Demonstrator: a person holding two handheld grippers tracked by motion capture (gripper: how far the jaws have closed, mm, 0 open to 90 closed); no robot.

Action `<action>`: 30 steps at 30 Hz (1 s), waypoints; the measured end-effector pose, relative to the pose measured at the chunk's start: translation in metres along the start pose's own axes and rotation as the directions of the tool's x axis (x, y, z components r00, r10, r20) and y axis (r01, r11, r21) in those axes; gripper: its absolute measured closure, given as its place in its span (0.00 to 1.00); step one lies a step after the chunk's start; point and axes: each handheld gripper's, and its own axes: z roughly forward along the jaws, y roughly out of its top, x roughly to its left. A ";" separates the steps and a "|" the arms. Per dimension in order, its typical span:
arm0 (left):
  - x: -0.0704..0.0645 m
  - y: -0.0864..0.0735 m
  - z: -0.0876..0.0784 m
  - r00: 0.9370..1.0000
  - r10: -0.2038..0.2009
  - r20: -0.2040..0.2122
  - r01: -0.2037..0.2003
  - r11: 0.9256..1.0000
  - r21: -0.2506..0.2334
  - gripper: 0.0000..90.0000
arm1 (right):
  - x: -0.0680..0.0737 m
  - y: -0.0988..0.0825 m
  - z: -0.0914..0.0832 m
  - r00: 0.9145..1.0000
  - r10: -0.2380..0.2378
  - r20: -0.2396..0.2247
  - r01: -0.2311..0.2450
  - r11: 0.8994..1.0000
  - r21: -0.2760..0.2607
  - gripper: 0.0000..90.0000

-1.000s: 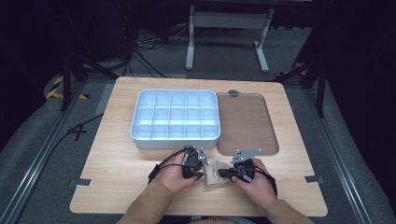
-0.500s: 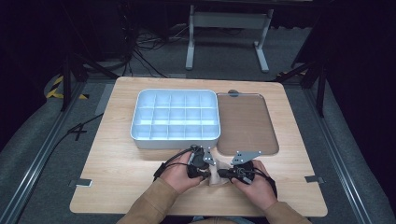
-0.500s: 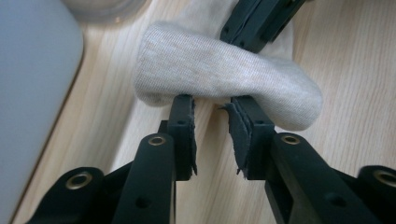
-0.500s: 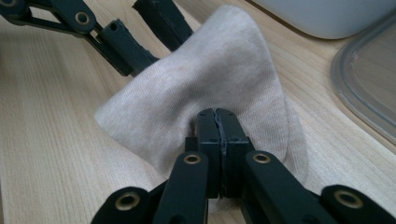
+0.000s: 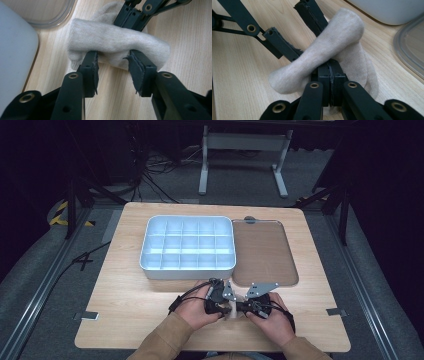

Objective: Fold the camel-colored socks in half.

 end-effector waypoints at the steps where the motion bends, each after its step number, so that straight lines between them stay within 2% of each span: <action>1: 0.000 0.000 0.000 1.000 -0.003 0.004 0.003 1.000 -0.007 0.66 | 0.000 0.000 -0.002 1.000 0.000 -0.002 0.000 1.000 -0.001 0.99; 3: 0.000 0.000 -0.001 1.000 -0.011 0.001 0.011 1.000 -0.014 0.66 | 0.000 0.001 -0.004 1.000 0.001 0.000 -0.001 1.000 0.001 0.99; 6: 0.001 0.000 -0.001 1.000 -0.019 0.005 0.020 1.000 -0.016 0.69 | -0.004 0.001 -0.024 1.000 0.005 0.021 -0.004 1.000 -0.029 0.99; 7: 0.001 0.000 0.000 1.000 -0.021 0.007 0.021 1.000 -0.018 0.69 | -0.009 0.001 -0.038 0.999 0.022 0.040 -0.020 0.999 -0.047 0.99; 8: 0.001 0.000 0.000 1.000 -0.021 0.007 0.021 1.000 -0.018 0.69 | -0.009 0.001 -0.038 0.999 0.022 0.040 -0.020 0.999 -0.047 0.99; 10: 0.001 0.000 0.000 1.000 -0.021 0.008 0.022 1.000 -0.018 0.69 | -0.015 -0.002 -0.049 0.997 0.046 0.063 -0.043 0.998 -0.045 0.99; 11: 0.001 0.000 0.000 1.000 -0.023 0.010 0.023 1.000 -0.017 0.69 | -0.022 -0.006 -0.054 0.993 0.076 0.086 -0.075 0.997 -0.014 0.99; 12: 0.001 0.000 0.000 1.000 -0.024 0.011 0.024 1.000 -0.017 0.69 | -0.022 -0.006 -0.054 0.993 0.076 0.086 -0.075 0.997 -0.014 0.99; 14: 0.000 0.001 0.000 1.000 -0.024 0.011 0.025 1.000 -0.018 0.69 | -0.029 -0.012 -0.052 0.990 0.100 0.102 -0.104 0.994 0.038 0.99; 17: 0.001 0.000 0.000 1.000 -0.025 0.013 0.025 0.999 -0.019 0.69 | -0.032 -0.017 -0.046 0.989 0.118 0.092 -0.127 0.987 0.095 0.99; 20: 0.001 0.000 0.000 1.000 -0.025 0.014 0.025 0.999 -0.020 0.69 | -0.030 -0.016 -0.041 0.991 0.108 0.082 -0.116 0.988 0.105 0.99; 27: -0.001 0.002 0.001 1.000 -0.005 0.013 0.005 0.999 -0.036 0.66 | -0.017 -0.010 -0.023 0.996 0.051 0.070 -0.059 0.991 0.121 0.99; 30: -0.002 0.003 0.001 1.000 0.005 0.020 -0.005 0.999 -0.041 0.65 | -0.013 -0.007 -0.021 0.997 0.049 0.063 -0.056 0.991 0.121 0.98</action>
